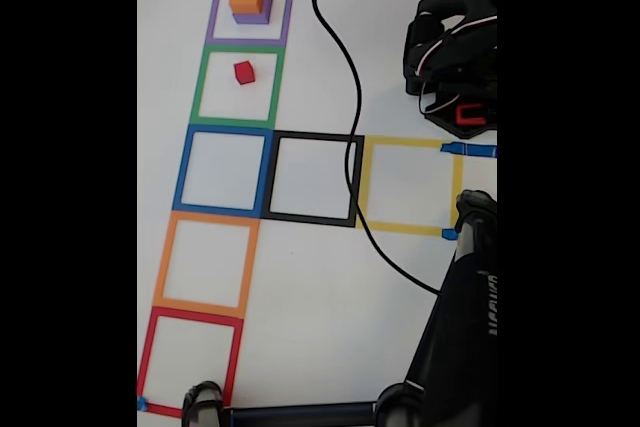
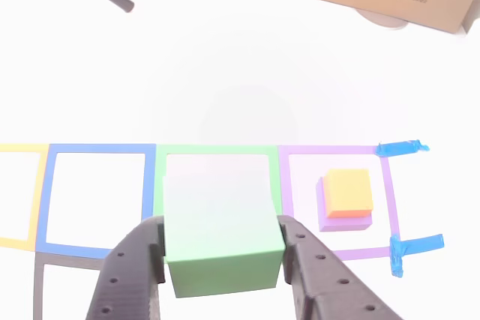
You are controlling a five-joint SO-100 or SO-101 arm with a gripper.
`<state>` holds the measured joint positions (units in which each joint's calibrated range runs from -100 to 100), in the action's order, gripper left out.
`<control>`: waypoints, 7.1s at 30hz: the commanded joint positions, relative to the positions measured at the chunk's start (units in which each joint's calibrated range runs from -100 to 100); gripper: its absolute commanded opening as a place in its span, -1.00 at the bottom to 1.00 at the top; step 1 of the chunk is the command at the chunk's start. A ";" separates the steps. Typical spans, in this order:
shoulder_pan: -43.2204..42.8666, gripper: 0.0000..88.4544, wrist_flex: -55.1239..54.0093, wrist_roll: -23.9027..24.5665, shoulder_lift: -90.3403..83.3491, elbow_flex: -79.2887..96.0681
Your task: Tower of hanoi
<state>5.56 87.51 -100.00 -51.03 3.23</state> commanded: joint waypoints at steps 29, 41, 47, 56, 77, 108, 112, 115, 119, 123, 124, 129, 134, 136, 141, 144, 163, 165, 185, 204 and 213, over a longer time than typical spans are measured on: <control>-21.47 -0.89 -61.51 0.00 -2.46 62.31; -27.71 -0.89 -104.99 0.00 19.18 78.13; -29.91 -0.89 -118.52 0.00 31.29 78.86; -29.53 -0.89 -132.77 0.00 48.17 77.86; -31.25 -0.89 -141.27 0.00 68.43 64.86; -28.95 -0.54 -133.74 0.00 47.52 75.59; -28.57 -0.75 -127.83 0.00 35.81 79.40; -26.36 -0.97 -122.73 0.00 27.09 83.40; -21.28 -0.97 -112.77 0.00 14.74 88.04; -16.11 -0.97 -92.36 0.00 0.37 85.31; -14.86 -0.97 -84.59 0.00 -3.43 82.86; -10.54 -0.97 -53.42 0.00 -15.54 67.68; -7.57 -0.97 -24.19 0.00 -19.58 44.68; -5.85 -0.97 -13.09 0.00 -18.69 33.86; 0.77 -0.97 8.20 0.00 -13.52 7.40; 4.22 -0.97 12.33 0.00 -11.34 0.13; 10.07 -0.93 -15.68 0.00 -17.40 34.95; 9.59 -0.92 -24.02 0.00 -15.62 41.22; 5.95 -0.34 -88.64 0.00 8.77 73.77; 8.54 -0.28 -137.63 0.00 44.70 82.77; 8.25 -0.29 -147.59 0.00 57.53 81.50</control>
<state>13.17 -55.26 -99.64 3.00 86.90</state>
